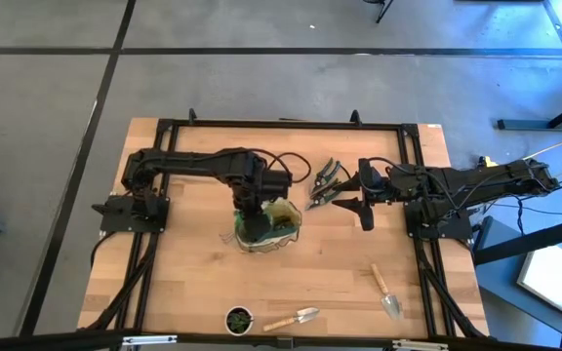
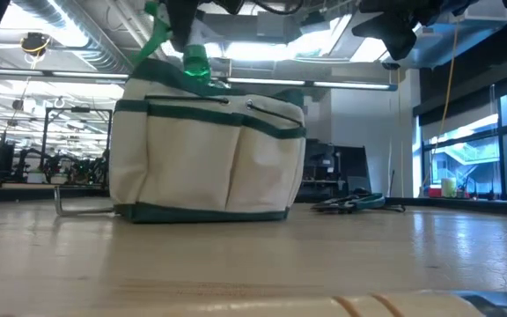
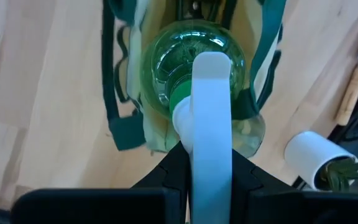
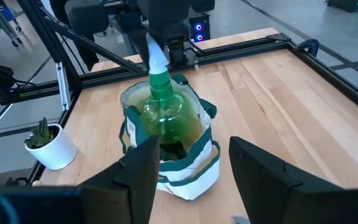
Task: Pick & Place Garden tools in Gardening bag
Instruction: Put the green gardening spray bottle into the green gardening bag
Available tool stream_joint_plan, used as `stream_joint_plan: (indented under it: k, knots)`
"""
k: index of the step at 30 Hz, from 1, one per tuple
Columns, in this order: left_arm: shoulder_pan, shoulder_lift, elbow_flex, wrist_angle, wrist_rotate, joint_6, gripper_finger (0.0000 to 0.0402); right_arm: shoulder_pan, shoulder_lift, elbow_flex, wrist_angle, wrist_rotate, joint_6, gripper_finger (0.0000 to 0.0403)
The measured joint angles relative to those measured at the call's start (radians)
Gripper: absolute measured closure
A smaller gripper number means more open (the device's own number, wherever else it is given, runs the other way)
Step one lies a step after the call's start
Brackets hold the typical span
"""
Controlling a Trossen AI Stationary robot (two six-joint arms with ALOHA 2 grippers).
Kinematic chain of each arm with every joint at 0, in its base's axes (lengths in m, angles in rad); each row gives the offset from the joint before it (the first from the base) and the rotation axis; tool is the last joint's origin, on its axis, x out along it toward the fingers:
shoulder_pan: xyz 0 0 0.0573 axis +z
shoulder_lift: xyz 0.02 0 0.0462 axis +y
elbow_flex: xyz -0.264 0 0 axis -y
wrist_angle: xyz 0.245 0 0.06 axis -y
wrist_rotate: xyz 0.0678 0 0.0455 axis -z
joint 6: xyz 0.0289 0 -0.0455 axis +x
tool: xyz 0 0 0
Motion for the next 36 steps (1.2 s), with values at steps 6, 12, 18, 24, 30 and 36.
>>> stream_joint_plan:
  k: [6,12,18,24,30,36]
  knots:
    - [0.011,0.016,0.002,0.054,0.000,0.022,0.0357,0.000,0.000,0.000,0.001,0.000,0.000,0.0208]
    - [0.006,0.098,0.001,0.018,0.015,0.087,0.0357,0.000,0.000,0.000,0.002,0.000,0.000,0.0208]
    - [0.000,0.132,0.001,-0.008,-0.004,0.110,0.0357,-0.003,0.000,0.000,0.000,0.000,0.000,0.0208]
    - [-0.001,0.132,0.001,0.006,-0.064,0.113,0.0357,-0.003,0.000,0.000,0.000,0.000,0.000,0.0208]
    - [0.000,0.132,0.001,0.062,-0.076,0.113,0.0357,-0.003,0.000,0.000,0.000,0.000,0.000,0.0208]
    - [0.000,0.132,0.001,0.065,-0.076,0.119,0.0357,-0.004,0.010,0.000,0.009,0.001,0.000,0.0208]
